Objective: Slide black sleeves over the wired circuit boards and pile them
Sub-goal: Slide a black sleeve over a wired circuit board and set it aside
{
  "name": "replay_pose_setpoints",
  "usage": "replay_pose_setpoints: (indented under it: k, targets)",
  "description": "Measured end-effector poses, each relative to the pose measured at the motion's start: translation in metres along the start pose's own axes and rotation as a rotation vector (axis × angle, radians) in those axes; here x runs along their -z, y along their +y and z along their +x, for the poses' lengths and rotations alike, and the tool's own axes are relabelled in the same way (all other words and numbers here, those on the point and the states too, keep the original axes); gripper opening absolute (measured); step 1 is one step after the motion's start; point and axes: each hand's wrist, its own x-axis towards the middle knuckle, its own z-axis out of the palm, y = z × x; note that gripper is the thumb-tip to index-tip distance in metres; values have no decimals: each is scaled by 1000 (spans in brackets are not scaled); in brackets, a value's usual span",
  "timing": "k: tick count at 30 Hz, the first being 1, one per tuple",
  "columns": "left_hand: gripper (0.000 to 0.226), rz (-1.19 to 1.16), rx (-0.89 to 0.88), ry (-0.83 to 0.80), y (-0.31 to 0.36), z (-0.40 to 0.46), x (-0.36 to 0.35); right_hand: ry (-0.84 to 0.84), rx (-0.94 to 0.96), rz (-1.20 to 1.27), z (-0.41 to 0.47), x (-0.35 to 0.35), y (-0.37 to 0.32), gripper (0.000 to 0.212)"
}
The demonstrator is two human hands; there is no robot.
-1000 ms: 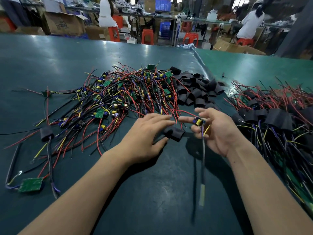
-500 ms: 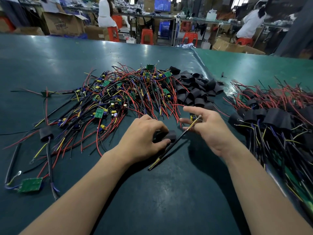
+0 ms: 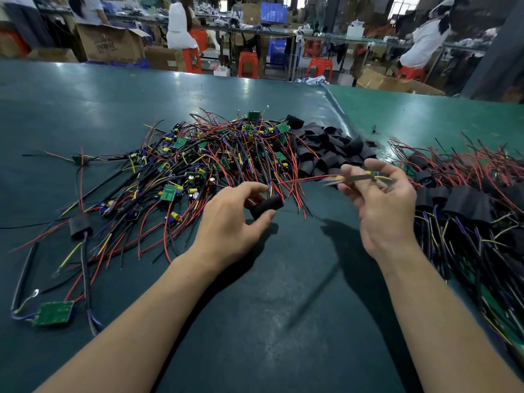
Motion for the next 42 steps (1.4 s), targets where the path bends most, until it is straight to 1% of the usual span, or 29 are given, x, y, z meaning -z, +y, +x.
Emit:
replay_pose_setpoints:
  k: [3,6,9,15,18,22,26,28,34,42]
  targets:
    - [38,-7,10,19,-1,0,0,-71,-132,153,1,3,-1,22]
    - [40,8,12,10,-1,0,0,-97,-210,171,-1,1,2,23]
    - [41,21,22,10,-1,1,0,-94,-216,175,0,3,1,21]
    - [45,5,63,61,0,1,1,-70,-206,125,1,6,-2,15]
    - [44,-10,60,45,0,1,2,-79,-215,144,0,6,-4,16]
    - [43,-19,46,32,0,0,2,-72,-165,164,0,4,-6,19]
    - [42,-42,53,38,-1,1,3,-60,-124,149,1,5,-6,26]
    - [41,-61,45,36,0,0,3,-33,-148,185,1,6,-6,27]
    - [41,-130,7,33,1,-1,2,15,-329,305,3,7,-5,26]
    - [40,-171,-70,72,3,-1,2,27,-314,189,2,7,-6,25]
